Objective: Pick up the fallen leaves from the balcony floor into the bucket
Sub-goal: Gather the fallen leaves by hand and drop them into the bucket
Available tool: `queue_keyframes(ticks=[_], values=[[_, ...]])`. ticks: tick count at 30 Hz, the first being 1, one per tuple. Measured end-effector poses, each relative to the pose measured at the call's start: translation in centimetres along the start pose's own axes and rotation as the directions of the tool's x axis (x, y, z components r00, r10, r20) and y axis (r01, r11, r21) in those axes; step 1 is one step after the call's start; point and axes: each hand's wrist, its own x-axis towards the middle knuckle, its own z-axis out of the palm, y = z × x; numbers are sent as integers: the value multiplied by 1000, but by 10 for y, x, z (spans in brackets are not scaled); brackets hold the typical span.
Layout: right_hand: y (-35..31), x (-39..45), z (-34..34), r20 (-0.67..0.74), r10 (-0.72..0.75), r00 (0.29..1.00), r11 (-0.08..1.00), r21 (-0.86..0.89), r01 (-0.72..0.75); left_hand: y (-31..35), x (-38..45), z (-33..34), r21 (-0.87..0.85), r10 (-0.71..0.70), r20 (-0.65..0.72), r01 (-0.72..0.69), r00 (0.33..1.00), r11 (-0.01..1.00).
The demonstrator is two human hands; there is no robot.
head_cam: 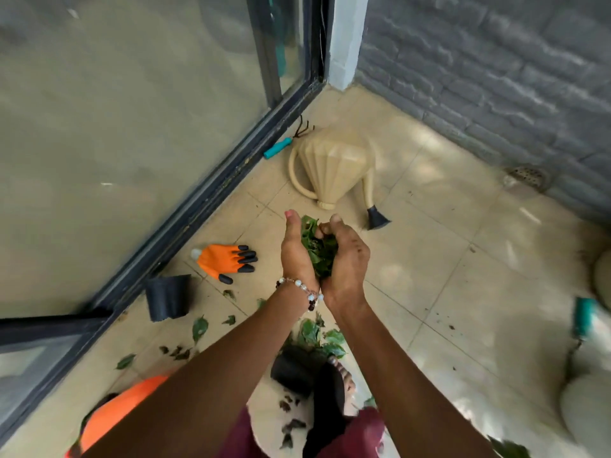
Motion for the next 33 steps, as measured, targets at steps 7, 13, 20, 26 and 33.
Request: queue_keyframes(ticks=[7,13,20,26,33], values=[[-84,-115,80,47,6,999,983,-183,3,69,-144,45,197,153,-260,-103,953,975],[-135,-217,165,193,138,971,907,-418,-45,135,-273,51,103,261,-353,-240,898,965],[-122,-301,245,460,300,836,824,-566,15,195,-364,8,-74,382,-510,-482,771,873],[-53,-386,295,588,489,645,727,-683,72,229,-429,-83,-181,403,-682,-675,610,715],[70,-529,302,597,712,370,588,-795,150,228,-526,-244,-232,245,-890,-843,385,485]])
